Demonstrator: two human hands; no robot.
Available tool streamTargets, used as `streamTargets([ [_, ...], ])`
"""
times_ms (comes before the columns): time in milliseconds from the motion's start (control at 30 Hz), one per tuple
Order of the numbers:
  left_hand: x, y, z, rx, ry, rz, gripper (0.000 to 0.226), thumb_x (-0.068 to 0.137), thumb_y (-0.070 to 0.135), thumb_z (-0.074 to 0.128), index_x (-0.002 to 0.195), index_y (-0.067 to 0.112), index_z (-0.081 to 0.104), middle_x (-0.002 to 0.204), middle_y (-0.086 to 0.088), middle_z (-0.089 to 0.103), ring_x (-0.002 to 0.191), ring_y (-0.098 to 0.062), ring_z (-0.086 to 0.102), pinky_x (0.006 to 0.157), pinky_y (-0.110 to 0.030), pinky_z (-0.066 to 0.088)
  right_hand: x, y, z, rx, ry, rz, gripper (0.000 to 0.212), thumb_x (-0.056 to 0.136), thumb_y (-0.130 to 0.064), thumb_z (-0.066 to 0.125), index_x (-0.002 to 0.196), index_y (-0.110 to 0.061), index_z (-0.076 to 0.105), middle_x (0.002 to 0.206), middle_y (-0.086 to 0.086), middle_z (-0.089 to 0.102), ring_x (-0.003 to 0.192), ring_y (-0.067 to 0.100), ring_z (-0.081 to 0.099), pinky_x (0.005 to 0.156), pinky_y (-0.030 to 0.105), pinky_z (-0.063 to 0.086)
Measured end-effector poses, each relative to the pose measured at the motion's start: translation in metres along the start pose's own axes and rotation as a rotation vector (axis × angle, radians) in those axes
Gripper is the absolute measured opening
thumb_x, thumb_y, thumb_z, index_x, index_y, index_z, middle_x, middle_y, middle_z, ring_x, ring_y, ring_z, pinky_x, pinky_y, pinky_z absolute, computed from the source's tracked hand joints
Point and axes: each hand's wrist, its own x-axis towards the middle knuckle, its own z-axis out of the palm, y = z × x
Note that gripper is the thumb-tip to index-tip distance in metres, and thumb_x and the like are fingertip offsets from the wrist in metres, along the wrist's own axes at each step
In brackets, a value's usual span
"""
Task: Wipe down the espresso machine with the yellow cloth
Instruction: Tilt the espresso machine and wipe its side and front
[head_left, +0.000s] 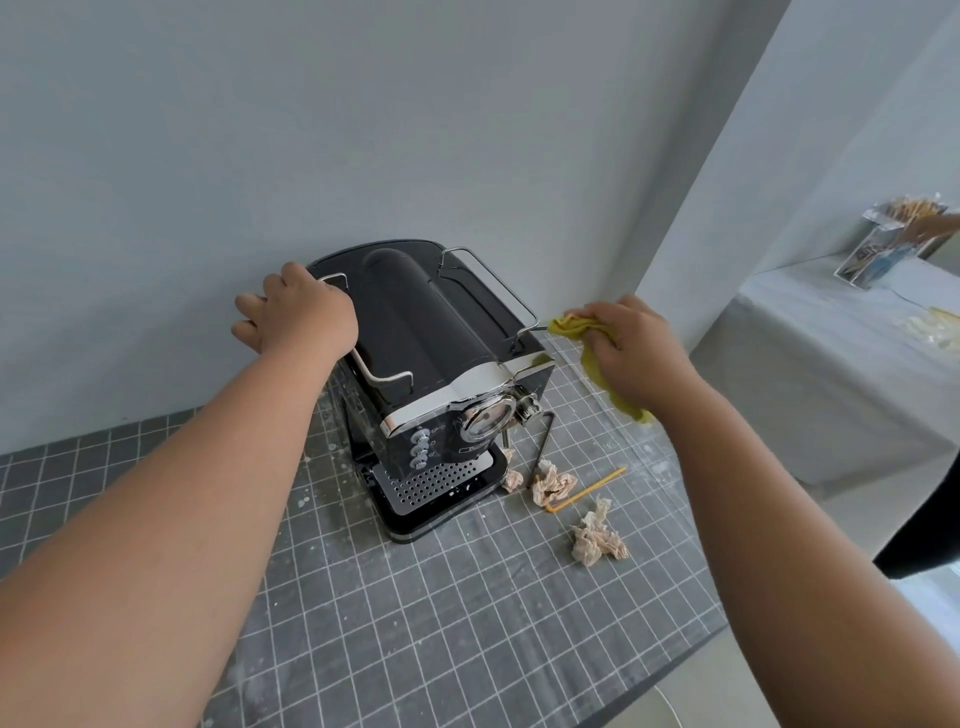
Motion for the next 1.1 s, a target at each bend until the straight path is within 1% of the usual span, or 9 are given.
streamTargets([
  [100, -0.001, 0.000, 0.000, 0.007, 0.003, 0.003, 0.035, 0.098, 0.023, 0.029, 0.128, 0.010, 0.039, 0.136, -0.011, 0.041, 0.124, -0.035, 0.029, 0.095, -0.043, 0.026, 0.014, -0.005, 0.024, 0.032, -0.097, 0.104, 0.029, 0.095, -0.026, 0.051, 0.122, -0.027, 0.062, 0.103, 0.001, 0.055, 0.093, 0.019, 0.051, 0.079, 0.027, 0.035],
  [200, 0.000, 0.000, 0.000, 0.013, 0.002, 0.004, 0.035, 0.099, 0.024, 0.028, 0.128, 0.009, 0.039, 0.135, -0.011, 0.042, 0.124, -0.035, 0.030, 0.095, -0.044, 0.026, 0.024, -0.014, 0.038, 0.264, -0.130, 0.135, 0.025, 0.095, -0.024, 0.054, 0.118, -0.024, 0.064, 0.103, 0.003, 0.064, 0.090, 0.018, 0.057, 0.084, 0.029, 0.043],
  [333, 0.002, -0.001, 0.000, 0.009, 0.005, -0.004, 0.034, 0.098, 0.024, 0.028, 0.128, 0.010, 0.040, 0.135, -0.011, 0.042, 0.124, -0.035, 0.030, 0.095, -0.044, 0.026, 0.037, -0.013, 0.035, 0.689, -0.359, 0.191, 0.033, 0.095, -0.001, 0.049, 0.109, -0.023, 0.069, 0.094, 0.001, 0.068, 0.076, 0.010, 0.061, 0.072, 0.027, 0.053],
  [467, 0.002, -0.001, 0.001, 0.001, 0.002, -0.009, 0.033, 0.098, 0.023, 0.029, 0.127, 0.010, 0.040, 0.134, -0.011, 0.042, 0.123, -0.035, 0.030, 0.095, -0.044, 0.026, 0.043, -0.013, 0.028, 0.791, -0.525, 0.250, 0.052, 0.086, 0.019, 0.033, 0.100, -0.015, 0.070, 0.093, 0.008, 0.065, 0.074, 0.015, 0.059, 0.066, 0.032, 0.058],
  [567, 0.001, 0.000, 0.001, -0.004, -0.003, -0.011, 0.033, 0.098, 0.022, 0.030, 0.127, 0.010, 0.040, 0.133, -0.011, 0.042, 0.123, -0.035, 0.030, 0.095, -0.044, 0.026, 0.040, -0.015, 0.026, 0.738, -0.508, 0.252, 0.052, 0.084, 0.019, 0.032, 0.094, -0.015, 0.069, 0.090, 0.003, 0.064, 0.068, 0.013, 0.054, 0.059, 0.024, 0.053],
  [700, 0.000, 0.000, 0.001, 0.000, 0.001, -0.001, 0.034, 0.098, 0.023, 0.028, 0.127, 0.010, 0.040, 0.133, -0.011, 0.043, 0.123, -0.035, 0.030, 0.094, -0.044, 0.026, 0.033, -0.009, 0.030, 0.701, -0.430, 0.251, 0.051, 0.085, 0.015, 0.034, 0.089, -0.022, 0.070, 0.076, 0.000, 0.061, 0.064, 0.010, 0.052, 0.062, 0.022, 0.049],
  [800, 0.000, 0.000, 0.000, 0.001, 0.001, 0.008, 0.033, 0.098, 0.023, 0.028, 0.126, 0.011, 0.041, 0.133, -0.010, 0.043, 0.122, -0.034, 0.031, 0.092, -0.043, 0.026, 0.026, -0.012, 0.036, 0.745, -0.338, 0.262, 0.046, 0.086, 0.013, 0.036, 0.088, -0.019, 0.068, 0.056, -0.014, 0.061, 0.053, 0.001, 0.051, 0.057, 0.015, 0.046],
  [867, 0.000, -0.001, 0.000, 0.007, 0.001, 0.005, 0.032, 0.097, 0.023, 0.028, 0.124, 0.012, 0.041, 0.132, -0.010, 0.043, 0.121, -0.034, 0.031, 0.091, -0.043, 0.026, 0.021, -0.014, 0.040, 0.810, -0.257, 0.279, 0.044, 0.085, 0.014, 0.037, 0.084, -0.017, 0.068, 0.057, -0.014, 0.060, 0.053, -0.001, 0.051, 0.055, 0.012, 0.044],
  [1100, -0.001, 0.002, -0.003, -0.015, 0.010, -0.012, 0.034, 0.098, 0.024, 0.030, 0.127, 0.011, 0.040, 0.134, -0.010, 0.039, 0.122, -0.033, 0.031, 0.093, -0.041, 0.026, -0.006, 0.011, 0.039, 1.015, -0.139, 0.394, 0.045, 0.082, 0.014, 0.039, 0.072, -0.018, 0.070, 0.082, 0.005, 0.065, 0.081, 0.025, 0.060, 0.072, 0.038, 0.055],
])
